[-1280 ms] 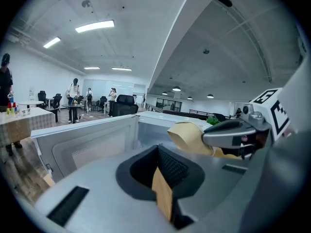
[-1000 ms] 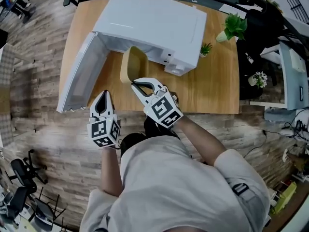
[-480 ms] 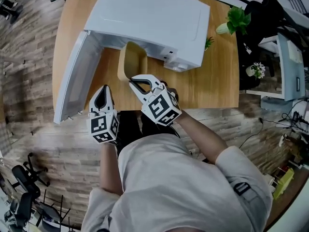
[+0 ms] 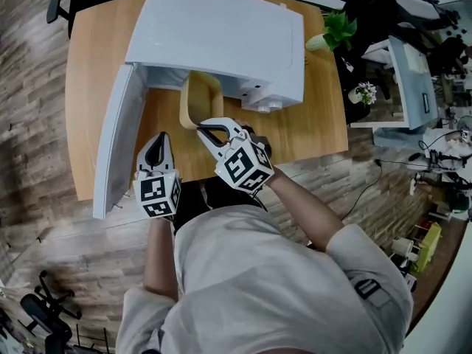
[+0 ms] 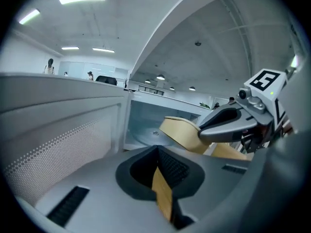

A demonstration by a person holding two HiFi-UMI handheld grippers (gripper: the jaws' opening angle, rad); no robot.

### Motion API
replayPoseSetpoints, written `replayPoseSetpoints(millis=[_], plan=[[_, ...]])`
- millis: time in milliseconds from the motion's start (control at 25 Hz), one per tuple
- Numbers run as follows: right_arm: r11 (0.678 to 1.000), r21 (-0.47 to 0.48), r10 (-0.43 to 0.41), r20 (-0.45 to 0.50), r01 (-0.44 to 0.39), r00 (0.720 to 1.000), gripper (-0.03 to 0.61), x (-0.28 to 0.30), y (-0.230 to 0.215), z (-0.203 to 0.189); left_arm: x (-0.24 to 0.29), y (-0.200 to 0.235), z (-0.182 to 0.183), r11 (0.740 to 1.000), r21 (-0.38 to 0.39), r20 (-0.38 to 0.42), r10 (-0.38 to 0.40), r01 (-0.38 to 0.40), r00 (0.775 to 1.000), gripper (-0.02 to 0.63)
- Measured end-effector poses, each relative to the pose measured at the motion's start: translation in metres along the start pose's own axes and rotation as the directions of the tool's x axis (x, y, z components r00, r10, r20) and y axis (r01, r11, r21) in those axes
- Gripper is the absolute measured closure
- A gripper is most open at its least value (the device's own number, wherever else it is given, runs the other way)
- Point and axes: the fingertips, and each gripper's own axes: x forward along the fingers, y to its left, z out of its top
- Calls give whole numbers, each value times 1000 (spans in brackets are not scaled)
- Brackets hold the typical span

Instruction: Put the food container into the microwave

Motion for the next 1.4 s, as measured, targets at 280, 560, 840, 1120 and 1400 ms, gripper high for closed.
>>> replayPoseSetpoints(millis=[280, 560, 840, 1120, 1400], plan=[[994, -111, -30, -125, 16, 992, 558, 14, 5, 4, 7, 14, -11, 994, -8, -19, -106, 106, 994, 601], [985, -172, -34, -212, -3, 977, 557, 25, 7, -10, 18, 16, -24, 988, 9, -50, -153, 154, 987, 601], [982, -188, -11, -240, -36, 971, 557, 44, 6, -20, 25, 21, -27, 989, 16, -52, -143, 144, 988, 601], [977, -204, 12, -257, -66, 966, 557, 61, -5, -24, 34, 31, -30, 995, -1, -50, -99, 99, 994, 601], [965, -249, 11, -273, -81, 962, 557, 71, -10, -28, 45, 36, -30, 997, -3, -61, -78, 78, 995, 601]])
